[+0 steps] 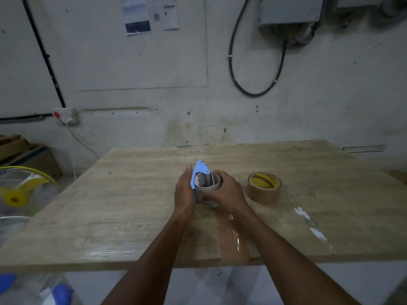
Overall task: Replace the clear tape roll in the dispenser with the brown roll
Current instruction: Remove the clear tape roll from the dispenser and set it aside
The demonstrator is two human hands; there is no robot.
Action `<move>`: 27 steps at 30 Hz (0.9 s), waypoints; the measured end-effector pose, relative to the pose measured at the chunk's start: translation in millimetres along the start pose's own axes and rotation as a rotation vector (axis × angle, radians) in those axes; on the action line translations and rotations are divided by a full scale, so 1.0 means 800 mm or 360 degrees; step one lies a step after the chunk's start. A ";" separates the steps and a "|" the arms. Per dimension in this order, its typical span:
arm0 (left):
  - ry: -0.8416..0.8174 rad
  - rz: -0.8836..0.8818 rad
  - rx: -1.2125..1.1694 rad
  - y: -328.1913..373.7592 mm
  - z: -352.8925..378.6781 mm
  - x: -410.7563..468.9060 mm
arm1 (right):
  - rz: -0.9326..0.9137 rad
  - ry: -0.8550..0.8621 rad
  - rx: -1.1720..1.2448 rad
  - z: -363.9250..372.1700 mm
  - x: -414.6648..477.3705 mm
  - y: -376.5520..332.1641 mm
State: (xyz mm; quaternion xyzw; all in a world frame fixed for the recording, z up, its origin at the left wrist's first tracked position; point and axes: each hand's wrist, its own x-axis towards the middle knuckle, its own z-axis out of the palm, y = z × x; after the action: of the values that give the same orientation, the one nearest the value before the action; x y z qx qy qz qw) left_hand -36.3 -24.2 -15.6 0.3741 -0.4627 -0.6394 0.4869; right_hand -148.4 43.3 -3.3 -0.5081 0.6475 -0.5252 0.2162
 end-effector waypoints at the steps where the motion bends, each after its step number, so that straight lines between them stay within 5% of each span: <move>1: -0.0005 -0.0063 -0.0075 0.007 0.004 -0.001 | -0.0035 0.0019 -0.0013 -0.003 0.003 -0.002; 14: -0.0066 -0.0416 -0.0748 0.038 0.023 0.068 | -0.0572 -0.0041 -0.0105 -0.030 0.056 -0.030; 27: -0.0370 -0.0396 -0.0691 -0.015 0.026 0.090 | -0.0476 0.0142 0.0293 0.009 0.071 0.034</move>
State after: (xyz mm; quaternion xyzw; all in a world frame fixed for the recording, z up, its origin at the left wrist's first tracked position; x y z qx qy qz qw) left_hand -76.9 -87.9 -22.7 0.2391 -0.3180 -0.8172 0.4171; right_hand -176.5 -12.0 -15.9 -0.5530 0.5228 -0.6306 0.1524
